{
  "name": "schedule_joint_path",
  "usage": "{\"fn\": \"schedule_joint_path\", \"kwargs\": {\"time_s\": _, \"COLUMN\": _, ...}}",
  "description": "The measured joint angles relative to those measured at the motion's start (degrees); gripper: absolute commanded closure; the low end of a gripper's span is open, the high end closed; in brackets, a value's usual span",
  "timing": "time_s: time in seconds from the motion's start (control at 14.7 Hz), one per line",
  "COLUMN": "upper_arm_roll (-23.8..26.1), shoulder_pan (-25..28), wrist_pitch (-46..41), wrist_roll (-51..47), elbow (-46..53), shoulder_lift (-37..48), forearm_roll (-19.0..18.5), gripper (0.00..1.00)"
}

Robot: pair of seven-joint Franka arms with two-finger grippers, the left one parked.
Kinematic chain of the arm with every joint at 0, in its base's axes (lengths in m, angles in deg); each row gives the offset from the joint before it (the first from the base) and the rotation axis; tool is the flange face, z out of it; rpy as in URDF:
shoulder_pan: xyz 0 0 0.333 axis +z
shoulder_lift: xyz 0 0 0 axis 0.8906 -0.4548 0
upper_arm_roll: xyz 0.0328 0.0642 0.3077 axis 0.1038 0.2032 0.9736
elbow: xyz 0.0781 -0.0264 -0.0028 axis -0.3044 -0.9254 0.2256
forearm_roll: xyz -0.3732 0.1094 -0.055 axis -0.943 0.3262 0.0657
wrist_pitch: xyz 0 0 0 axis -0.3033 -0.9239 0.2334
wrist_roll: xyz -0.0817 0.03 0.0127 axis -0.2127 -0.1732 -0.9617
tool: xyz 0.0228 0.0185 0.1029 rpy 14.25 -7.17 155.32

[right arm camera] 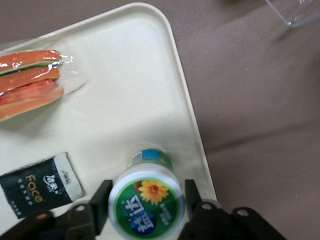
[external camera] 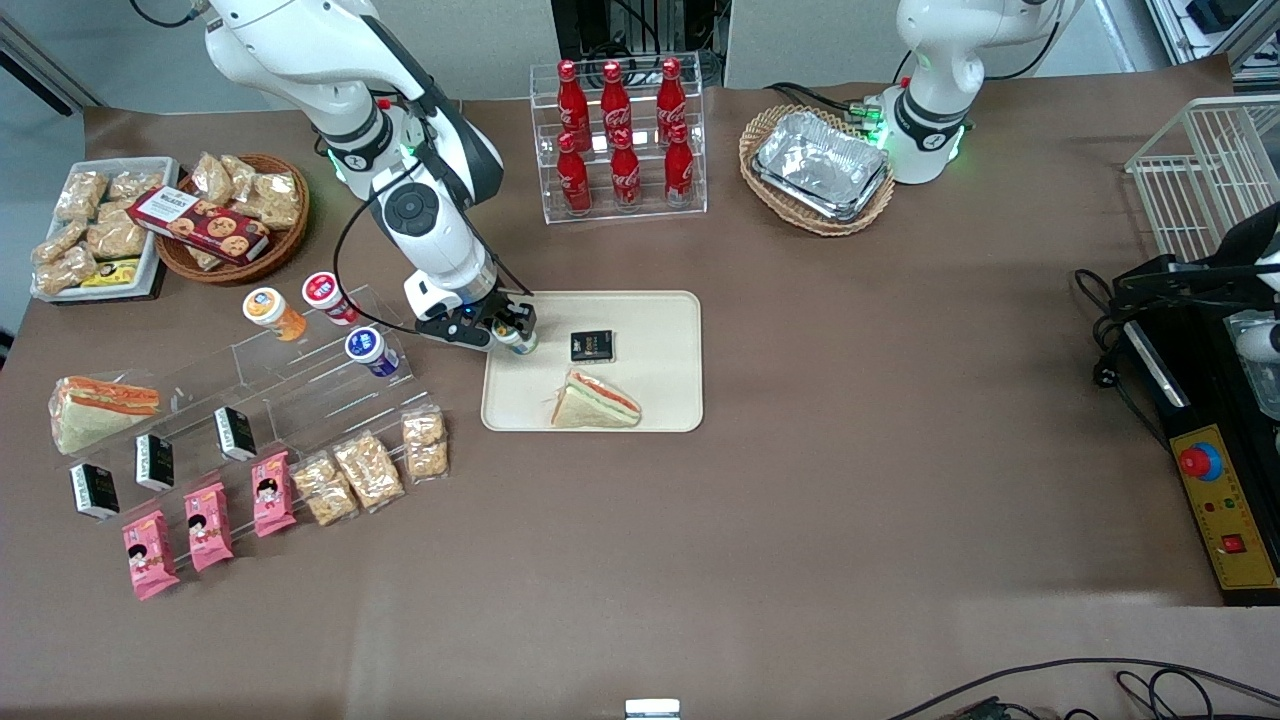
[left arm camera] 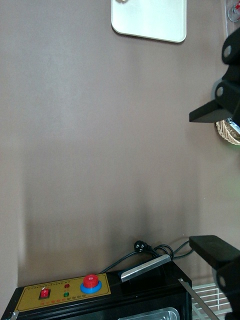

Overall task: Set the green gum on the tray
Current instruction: 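Lower the gum cup onto the tray beside the black box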

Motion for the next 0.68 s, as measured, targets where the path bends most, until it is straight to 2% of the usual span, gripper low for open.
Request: {"fn": "schedule_joint_path", "kwargs": {"time_s": 0.68, "upper_arm_roll": 0.21, "shoulder_pan": 0.06, "wrist_pitch": 0.04, "wrist_roll": -0.66, "elbow": 0.67, "shoulder_lift": 0.1, "forearm_roll": 0.0, "gripper": 0.0}}
